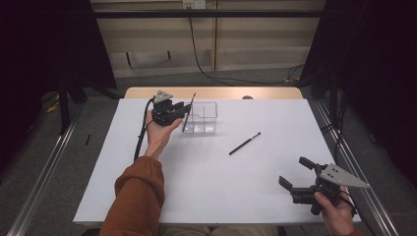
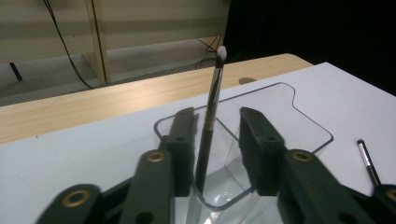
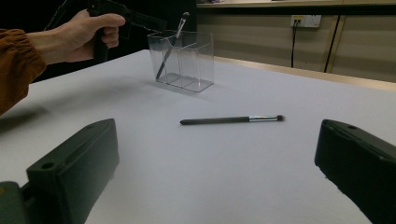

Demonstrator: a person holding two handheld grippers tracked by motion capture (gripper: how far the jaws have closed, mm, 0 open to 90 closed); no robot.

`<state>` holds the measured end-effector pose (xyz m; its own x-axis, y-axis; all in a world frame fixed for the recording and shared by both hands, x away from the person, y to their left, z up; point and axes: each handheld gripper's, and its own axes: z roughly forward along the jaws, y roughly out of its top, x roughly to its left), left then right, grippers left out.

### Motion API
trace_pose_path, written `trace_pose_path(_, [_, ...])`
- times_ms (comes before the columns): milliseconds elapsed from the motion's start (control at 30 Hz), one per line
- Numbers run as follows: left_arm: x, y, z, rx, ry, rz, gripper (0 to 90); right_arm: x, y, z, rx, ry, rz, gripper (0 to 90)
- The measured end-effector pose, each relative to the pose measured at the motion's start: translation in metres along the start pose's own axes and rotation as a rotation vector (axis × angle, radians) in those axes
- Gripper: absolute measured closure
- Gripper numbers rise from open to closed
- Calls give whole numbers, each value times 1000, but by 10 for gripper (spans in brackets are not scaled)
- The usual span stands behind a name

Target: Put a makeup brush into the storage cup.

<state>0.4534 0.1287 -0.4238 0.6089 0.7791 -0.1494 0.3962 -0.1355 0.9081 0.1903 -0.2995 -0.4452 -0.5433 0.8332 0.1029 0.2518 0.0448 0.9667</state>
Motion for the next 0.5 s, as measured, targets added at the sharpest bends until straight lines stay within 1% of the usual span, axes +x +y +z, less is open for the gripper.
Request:
trace_pose_path(67, [1, 0, -1, -5, -8, 0, 592, 0, 0, 0, 0, 0, 0, 0])
trace_pose_path(133, [1, 1, -4, -13, 2, 4, 524, 0, 0, 0, 0, 0, 0, 0])
trace_pose_path(167, [1, 1, -5, -15, -3, 0, 496, 0, 0, 0, 2, 1, -6, 0])
trace_pose_path(200, [1, 2, -6, -15, 5, 2, 470, 0, 0, 0, 3, 1, -6, 0])
trace_pose_path(267, [1, 2, -7, -10, 11, -8, 348, 0, 0, 0, 3, 1, -4, 0])
trace_pose_path(333, [0, 3, -10, -17, 33, -13, 269, 0, 0, 0, 4, 1, -6, 0])
trace_pose_path(367, [1, 3, -12, -17, 23, -21, 226, 0, 0, 0, 4, 1, -6, 0])
trace_pose_path(400, [1, 4, -13, -12, 15, -23, 203, 0, 0, 0, 4, 0, -6, 0])
trace_pose_path(433, [0, 4, -14, -15, 18, -21, 170, 0, 0, 0, 4, 1, -6, 0])
trace_pose_path(467, [0, 4, -15, -10, 14, -14, 139, 0, 0, 0, 4, 1, -6, 0])
trace_pose_path(500, [0, 4, -16, -10, 8, -16, 119, 0, 0, 0, 5, 0, -5, 0])
